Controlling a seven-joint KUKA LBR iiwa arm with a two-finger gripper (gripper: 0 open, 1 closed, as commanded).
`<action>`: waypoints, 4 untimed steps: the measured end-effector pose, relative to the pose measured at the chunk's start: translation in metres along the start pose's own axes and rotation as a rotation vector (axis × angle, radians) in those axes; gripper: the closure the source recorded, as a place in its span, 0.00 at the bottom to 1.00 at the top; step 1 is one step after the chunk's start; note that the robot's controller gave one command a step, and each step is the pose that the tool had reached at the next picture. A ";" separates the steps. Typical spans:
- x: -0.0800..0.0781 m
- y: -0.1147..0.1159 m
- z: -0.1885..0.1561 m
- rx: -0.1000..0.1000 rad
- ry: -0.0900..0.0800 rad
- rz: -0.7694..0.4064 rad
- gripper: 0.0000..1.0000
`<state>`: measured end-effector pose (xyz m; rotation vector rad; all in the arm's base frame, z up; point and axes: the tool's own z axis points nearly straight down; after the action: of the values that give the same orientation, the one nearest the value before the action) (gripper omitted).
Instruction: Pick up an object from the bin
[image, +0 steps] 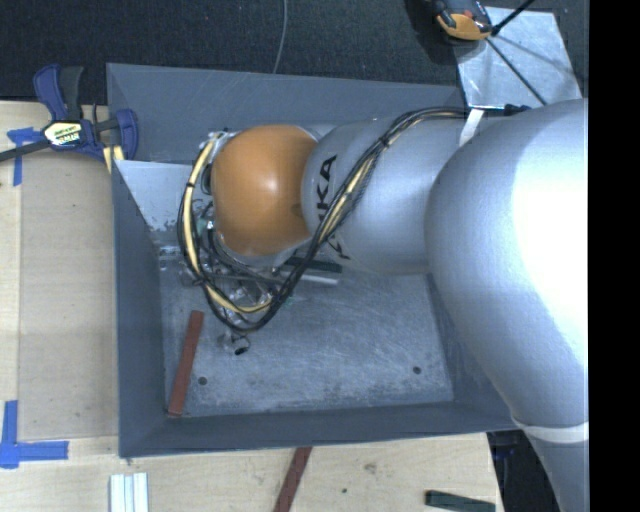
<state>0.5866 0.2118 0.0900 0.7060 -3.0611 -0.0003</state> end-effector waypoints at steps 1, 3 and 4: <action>-0.004 0.012 0.010 0.000 -0.004 -0.123 0.00; 0.022 0.034 0.018 0.003 -0.005 -0.387 1.00; 0.025 0.021 -0.101 0.000 -0.003 -0.394 1.00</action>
Offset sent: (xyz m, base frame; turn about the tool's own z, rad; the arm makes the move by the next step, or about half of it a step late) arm -0.0370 0.0217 -0.0200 -0.3899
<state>0.5549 0.2197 0.1911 1.2933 -2.8663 -0.0015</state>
